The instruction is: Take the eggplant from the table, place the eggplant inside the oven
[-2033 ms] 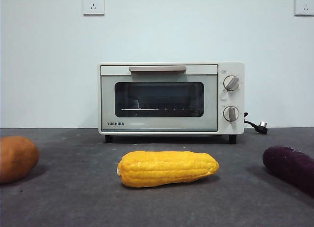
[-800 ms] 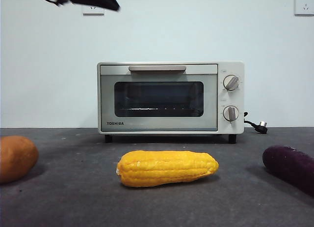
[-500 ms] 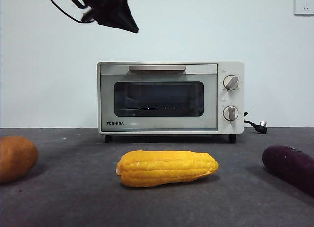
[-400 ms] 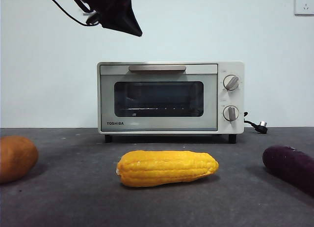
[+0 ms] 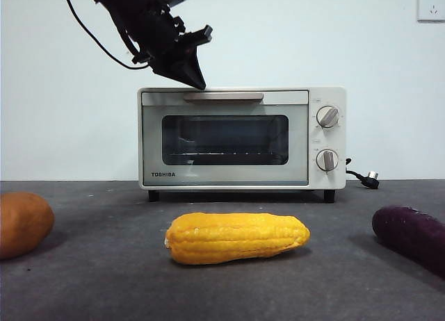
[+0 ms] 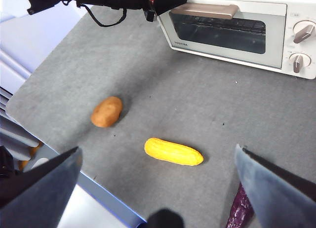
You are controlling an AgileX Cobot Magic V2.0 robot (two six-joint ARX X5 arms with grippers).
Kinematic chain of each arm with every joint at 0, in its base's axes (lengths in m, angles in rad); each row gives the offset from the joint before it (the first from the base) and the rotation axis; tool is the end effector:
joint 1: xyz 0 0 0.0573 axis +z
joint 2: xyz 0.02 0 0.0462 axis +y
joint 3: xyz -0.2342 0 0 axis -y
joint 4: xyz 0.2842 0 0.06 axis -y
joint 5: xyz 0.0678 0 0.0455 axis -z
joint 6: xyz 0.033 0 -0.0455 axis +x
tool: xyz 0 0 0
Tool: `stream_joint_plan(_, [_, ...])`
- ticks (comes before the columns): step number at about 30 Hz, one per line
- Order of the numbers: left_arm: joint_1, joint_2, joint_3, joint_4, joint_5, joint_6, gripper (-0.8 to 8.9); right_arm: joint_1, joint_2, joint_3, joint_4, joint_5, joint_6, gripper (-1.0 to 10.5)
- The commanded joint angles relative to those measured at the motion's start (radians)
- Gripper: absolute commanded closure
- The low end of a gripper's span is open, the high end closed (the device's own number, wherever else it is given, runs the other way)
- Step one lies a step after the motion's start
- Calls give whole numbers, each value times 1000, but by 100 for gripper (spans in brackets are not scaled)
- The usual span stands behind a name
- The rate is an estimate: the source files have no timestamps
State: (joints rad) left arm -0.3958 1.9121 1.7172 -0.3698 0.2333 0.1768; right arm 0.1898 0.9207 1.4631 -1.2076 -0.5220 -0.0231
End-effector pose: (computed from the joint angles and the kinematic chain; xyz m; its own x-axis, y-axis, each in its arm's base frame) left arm 0.4337 -0.1895 0.2745 0.6692 -0.5302 -0.5207 0.6335 0.7733 0.0268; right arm 0.1604 0.0476 0.4285 0.5757 0.6183 -0.5350 -0.5627 0.7743 0.2895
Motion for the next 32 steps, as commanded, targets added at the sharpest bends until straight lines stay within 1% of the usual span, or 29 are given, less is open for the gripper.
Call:
stream_joint_plan(1, [-3, 15, 0, 29, -3, 18, 819, 2, 6, 3, 4, -2, -8, 348])
stream_joint_plan(8, [-3, 22, 0, 71, -3, 18, 819, 2, 16, 3, 3, -2, -8, 348])
stream_joint_plan(13, [-3, 27, 0, 72, -3, 37, 819, 2, 24, 3, 3, -2, -8, 349])
stream_joint_plan(18, [-4, 49, 0, 69, -3, 37, 819, 2, 27, 3, 2, -2, -8, 349])
stream_joint_plan(28, [-5, 71, 0, 49, -2, 37, 819, 2, 27, 3, 2, -3, -8, 349])
stream_joint_plan(32, [-11, 71, 0, 13, 10, 37, 819, 2, 29, 3, 4, -2, -8, 349])
